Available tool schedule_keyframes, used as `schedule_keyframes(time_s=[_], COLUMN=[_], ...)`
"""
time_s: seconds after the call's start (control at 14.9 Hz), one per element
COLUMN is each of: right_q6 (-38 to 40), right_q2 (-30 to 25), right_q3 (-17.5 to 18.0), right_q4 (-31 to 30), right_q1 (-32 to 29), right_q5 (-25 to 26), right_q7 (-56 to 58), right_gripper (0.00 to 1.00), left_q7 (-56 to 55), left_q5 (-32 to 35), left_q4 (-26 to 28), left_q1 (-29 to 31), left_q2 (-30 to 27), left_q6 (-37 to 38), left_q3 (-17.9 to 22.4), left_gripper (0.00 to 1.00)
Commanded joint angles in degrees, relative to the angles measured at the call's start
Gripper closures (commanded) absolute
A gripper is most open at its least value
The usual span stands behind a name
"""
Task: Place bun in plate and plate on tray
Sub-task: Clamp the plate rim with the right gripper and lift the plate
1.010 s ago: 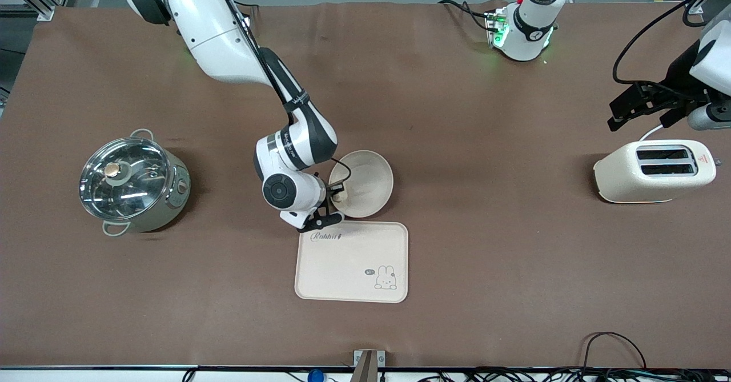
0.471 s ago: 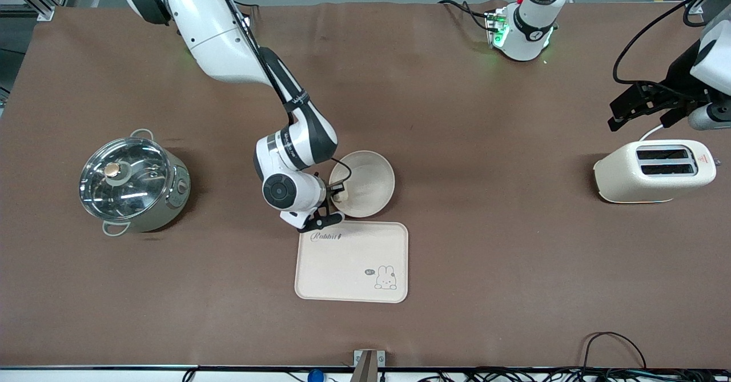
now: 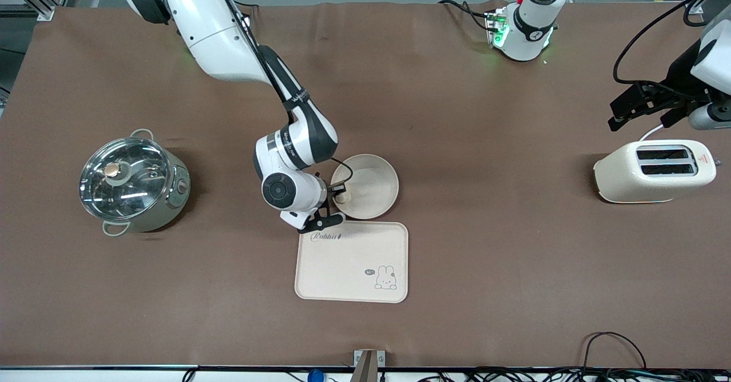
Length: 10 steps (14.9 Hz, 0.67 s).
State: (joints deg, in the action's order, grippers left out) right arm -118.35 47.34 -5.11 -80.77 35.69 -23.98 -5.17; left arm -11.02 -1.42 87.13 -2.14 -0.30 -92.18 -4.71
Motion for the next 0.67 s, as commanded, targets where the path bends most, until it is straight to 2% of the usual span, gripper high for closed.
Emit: schedule_keyframes(time_s=[0.0, 0.27, 0.61], right_q6=[0.84, 3.74, 6.91], right_q2=[-2.42, -3.92, -5.41], right_q3=[0.28, 0.19, 0.28], right_q4=[-1.06, -0.71, 0.00], right_q1=[-0.27, -0.44, -2.03], right_q5=[-1.16, -1.42, -6.25], right_q7=[-1.15, -1.86, -1.95], right_gripper=[1.00, 1.00, 1.00], left_q7=[1.26, 1.18, 0.91], left_q5=[-0.43, -0.43, -0.34], left_q4=[-1.35, -1.35, -1.43], left_q1=[0.12, 0.03, -0.32], left_q2=[0.39, 0.39, 0.39], left_q6=[1.30, 1.30, 1.22], left_q3=[0.23, 0.23, -0.12], left_gripper=[0.00, 0.00, 0.00])
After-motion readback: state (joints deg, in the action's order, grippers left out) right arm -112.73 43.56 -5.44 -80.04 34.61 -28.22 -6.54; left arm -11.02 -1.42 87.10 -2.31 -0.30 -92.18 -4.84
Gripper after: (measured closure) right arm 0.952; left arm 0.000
